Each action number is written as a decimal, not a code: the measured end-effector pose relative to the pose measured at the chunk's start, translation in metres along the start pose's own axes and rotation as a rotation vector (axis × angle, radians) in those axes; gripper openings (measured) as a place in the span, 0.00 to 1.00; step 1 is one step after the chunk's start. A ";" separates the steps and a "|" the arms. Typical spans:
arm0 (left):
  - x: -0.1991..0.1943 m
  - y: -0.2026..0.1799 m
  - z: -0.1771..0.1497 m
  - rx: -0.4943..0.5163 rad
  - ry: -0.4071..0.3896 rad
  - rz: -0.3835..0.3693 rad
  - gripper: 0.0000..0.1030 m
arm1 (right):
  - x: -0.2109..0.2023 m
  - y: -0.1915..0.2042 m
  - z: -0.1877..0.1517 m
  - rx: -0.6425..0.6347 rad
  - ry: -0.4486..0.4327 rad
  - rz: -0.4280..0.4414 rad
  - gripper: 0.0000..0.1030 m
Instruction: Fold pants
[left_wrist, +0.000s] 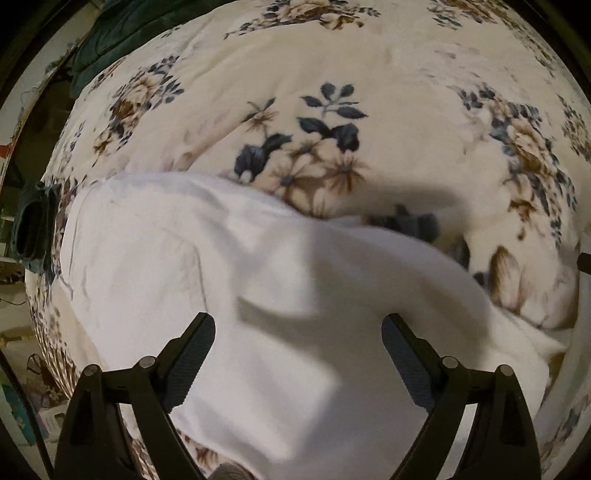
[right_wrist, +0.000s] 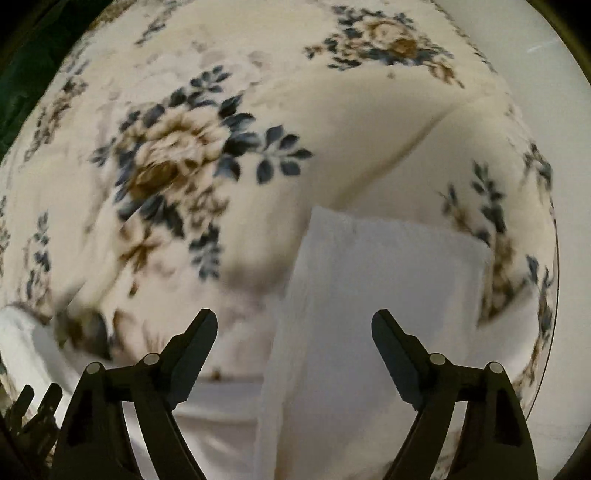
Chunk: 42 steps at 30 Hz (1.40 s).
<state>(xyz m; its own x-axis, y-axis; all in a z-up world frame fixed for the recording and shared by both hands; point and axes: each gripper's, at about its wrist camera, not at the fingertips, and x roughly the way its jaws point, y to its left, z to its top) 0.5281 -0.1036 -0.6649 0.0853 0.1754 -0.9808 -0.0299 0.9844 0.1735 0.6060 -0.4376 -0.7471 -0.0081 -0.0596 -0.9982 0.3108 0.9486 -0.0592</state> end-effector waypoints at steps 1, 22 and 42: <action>0.001 0.000 0.001 0.000 0.001 0.002 0.89 | 0.007 0.002 0.004 -0.005 0.015 -0.004 0.81; -0.045 -0.020 -0.050 -0.043 -0.077 -0.084 0.89 | -0.135 -0.245 -0.155 0.455 -0.581 0.417 0.04; -0.044 0.009 -0.088 -0.055 -0.129 -0.080 0.90 | 0.015 -0.250 -0.219 0.655 -0.134 0.356 0.44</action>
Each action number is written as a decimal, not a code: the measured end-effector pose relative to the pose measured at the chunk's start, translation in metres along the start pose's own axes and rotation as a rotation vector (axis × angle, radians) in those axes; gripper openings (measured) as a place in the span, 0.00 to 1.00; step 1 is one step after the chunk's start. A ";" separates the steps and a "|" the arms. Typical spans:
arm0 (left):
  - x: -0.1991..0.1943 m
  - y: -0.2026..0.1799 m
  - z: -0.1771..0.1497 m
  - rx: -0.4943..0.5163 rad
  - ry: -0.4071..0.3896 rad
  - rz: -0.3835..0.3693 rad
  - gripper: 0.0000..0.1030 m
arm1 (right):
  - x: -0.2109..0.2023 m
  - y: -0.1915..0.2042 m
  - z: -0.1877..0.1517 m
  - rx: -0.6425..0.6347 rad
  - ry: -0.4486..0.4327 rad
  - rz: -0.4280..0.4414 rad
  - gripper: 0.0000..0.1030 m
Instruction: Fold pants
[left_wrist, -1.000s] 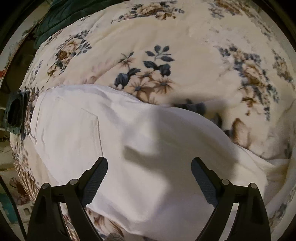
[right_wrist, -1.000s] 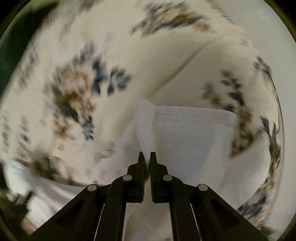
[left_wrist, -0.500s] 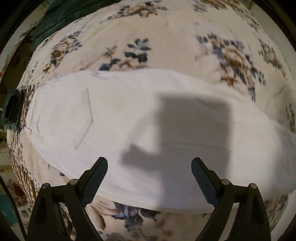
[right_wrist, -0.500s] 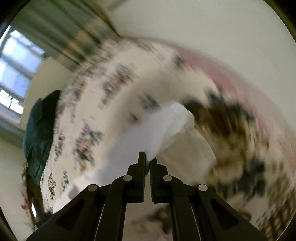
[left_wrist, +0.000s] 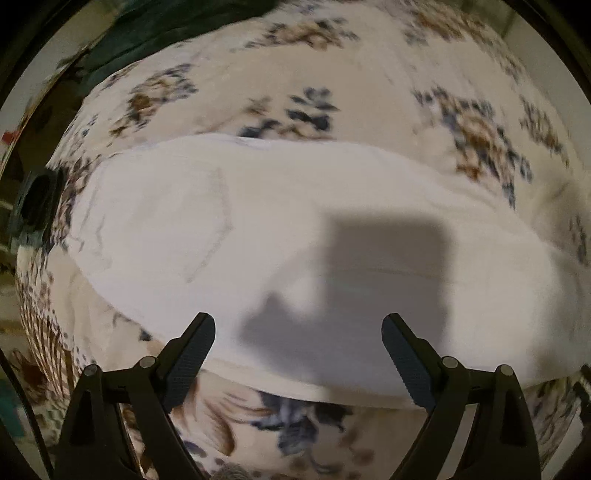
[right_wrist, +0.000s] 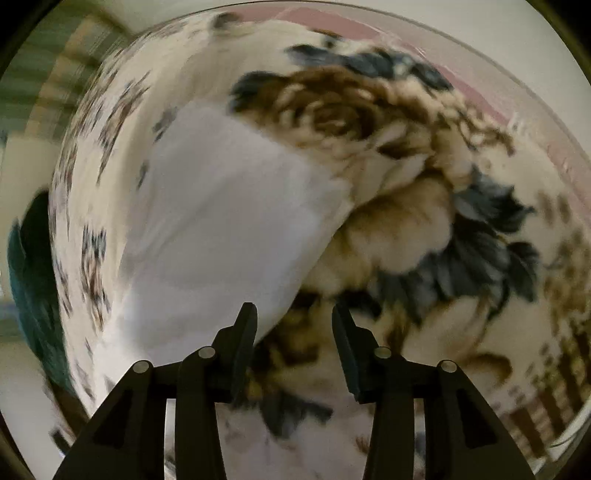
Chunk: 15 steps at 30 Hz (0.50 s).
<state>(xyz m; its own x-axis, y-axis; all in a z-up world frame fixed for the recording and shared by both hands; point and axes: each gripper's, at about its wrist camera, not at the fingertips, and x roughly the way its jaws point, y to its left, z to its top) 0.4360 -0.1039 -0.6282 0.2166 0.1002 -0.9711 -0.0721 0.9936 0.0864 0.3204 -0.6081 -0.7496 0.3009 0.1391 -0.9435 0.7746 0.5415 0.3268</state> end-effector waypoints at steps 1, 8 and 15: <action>-0.003 0.011 -0.001 -0.020 -0.005 -0.010 0.90 | -0.003 0.011 -0.006 -0.026 -0.006 0.002 0.44; -0.008 0.139 0.002 -0.227 0.010 -0.010 0.90 | 0.028 0.130 -0.105 -0.158 0.126 0.235 0.77; 0.037 0.289 0.018 -0.533 0.081 -0.058 0.88 | 0.083 0.225 -0.195 -0.176 0.289 0.302 0.55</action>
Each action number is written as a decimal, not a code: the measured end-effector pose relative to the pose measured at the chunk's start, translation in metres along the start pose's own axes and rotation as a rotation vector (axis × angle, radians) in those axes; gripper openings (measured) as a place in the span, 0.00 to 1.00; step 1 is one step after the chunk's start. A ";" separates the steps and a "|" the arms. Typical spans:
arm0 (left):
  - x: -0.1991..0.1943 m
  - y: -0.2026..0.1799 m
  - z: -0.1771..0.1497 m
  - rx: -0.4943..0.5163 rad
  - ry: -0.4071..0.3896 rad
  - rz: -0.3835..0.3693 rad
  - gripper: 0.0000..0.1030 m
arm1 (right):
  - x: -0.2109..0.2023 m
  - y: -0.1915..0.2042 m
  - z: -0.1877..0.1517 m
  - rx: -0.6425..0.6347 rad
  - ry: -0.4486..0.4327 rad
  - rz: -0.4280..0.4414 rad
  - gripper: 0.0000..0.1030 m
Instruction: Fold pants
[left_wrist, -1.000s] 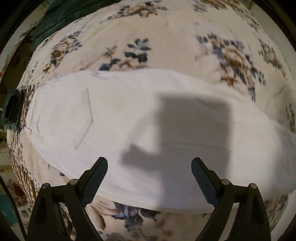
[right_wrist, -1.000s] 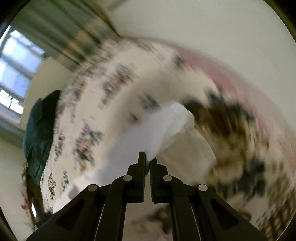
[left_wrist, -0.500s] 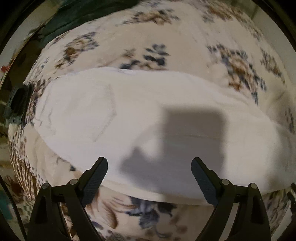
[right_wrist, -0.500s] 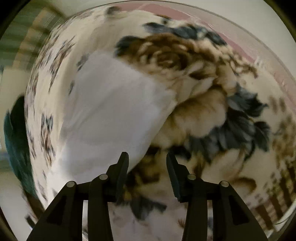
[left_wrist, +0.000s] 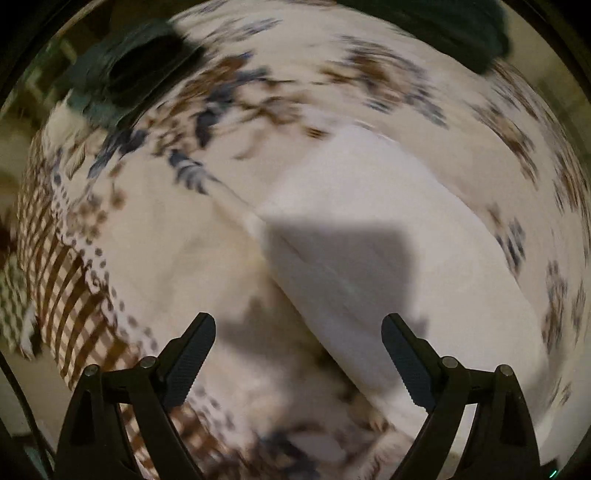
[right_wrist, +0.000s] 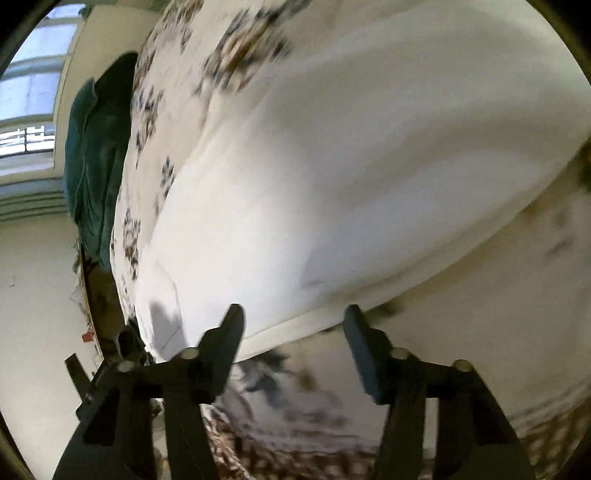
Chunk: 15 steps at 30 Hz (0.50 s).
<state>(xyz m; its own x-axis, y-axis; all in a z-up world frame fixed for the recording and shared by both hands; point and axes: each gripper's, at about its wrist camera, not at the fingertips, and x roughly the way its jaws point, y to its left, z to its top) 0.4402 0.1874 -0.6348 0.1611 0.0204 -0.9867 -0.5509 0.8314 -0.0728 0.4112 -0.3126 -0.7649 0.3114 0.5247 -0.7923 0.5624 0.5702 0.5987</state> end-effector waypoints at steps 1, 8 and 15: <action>0.008 0.009 0.011 -0.025 0.016 -0.008 0.87 | 0.010 0.009 -0.004 0.011 -0.013 0.022 0.54; 0.058 0.027 0.046 -0.085 0.108 -0.057 0.85 | 0.049 0.003 -0.010 0.207 -0.007 0.013 0.52; 0.052 0.007 0.039 -0.005 0.030 -0.075 0.34 | 0.063 -0.004 -0.008 0.286 -0.034 -0.005 0.41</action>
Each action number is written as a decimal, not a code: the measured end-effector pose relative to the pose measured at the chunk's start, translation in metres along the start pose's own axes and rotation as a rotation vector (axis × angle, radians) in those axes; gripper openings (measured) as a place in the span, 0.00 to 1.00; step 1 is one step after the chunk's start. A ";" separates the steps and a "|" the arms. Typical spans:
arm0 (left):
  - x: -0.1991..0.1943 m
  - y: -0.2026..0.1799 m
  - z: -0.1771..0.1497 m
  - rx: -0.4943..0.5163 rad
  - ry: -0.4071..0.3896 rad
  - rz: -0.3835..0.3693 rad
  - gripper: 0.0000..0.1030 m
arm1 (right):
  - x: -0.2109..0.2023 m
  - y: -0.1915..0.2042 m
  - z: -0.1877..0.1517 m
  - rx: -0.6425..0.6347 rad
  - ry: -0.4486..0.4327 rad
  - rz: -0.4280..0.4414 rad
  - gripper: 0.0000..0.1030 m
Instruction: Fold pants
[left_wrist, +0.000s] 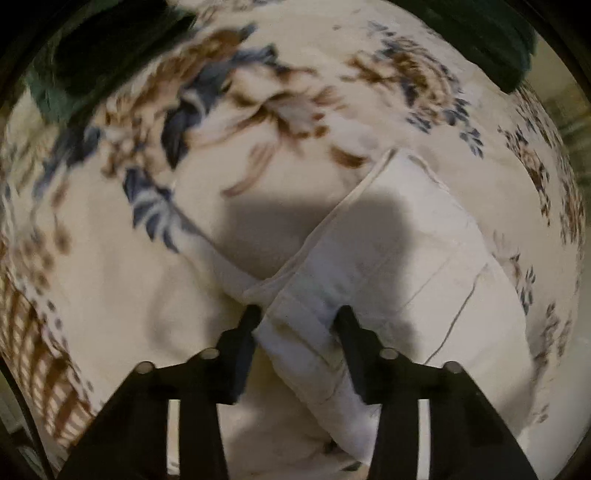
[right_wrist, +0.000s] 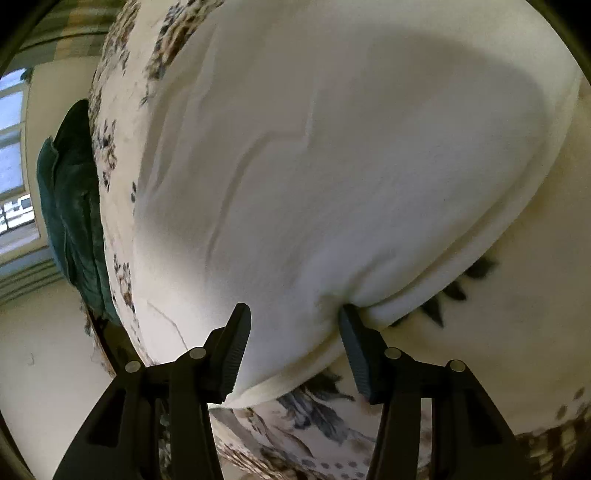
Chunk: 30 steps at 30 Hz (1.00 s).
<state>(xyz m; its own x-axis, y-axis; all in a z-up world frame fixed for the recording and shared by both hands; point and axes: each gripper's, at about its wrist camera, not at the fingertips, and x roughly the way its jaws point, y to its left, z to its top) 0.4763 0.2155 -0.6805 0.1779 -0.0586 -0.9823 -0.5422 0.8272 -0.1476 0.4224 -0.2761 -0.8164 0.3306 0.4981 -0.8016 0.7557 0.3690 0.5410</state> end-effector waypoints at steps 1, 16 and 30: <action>-0.004 0.000 -0.001 0.009 -0.014 0.001 0.31 | 0.002 0.003 0.002 0.006 -0.017 -0.012 0.29; -0.008 0.009 0.000 0.073 0.005 0.009 0.27 | -0.021 -0.031 -0.020 -0.048 0.047 -0.129 0.00; -0.012 0.006 -0.004 0.098 -0.018 0.026 0.26 | -0.034 -0.020 0.019 -0.005 -0.062 -0.068 0.20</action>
<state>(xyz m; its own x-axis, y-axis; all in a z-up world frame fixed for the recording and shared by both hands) 0.4679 0.2192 -0.6700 0.1801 -0.0272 -0.9833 -0.4639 0.8791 -0.1092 0.4071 -0.3158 -0.8047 0.3135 0.4222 -0.8506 0.7746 0.4044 0.4863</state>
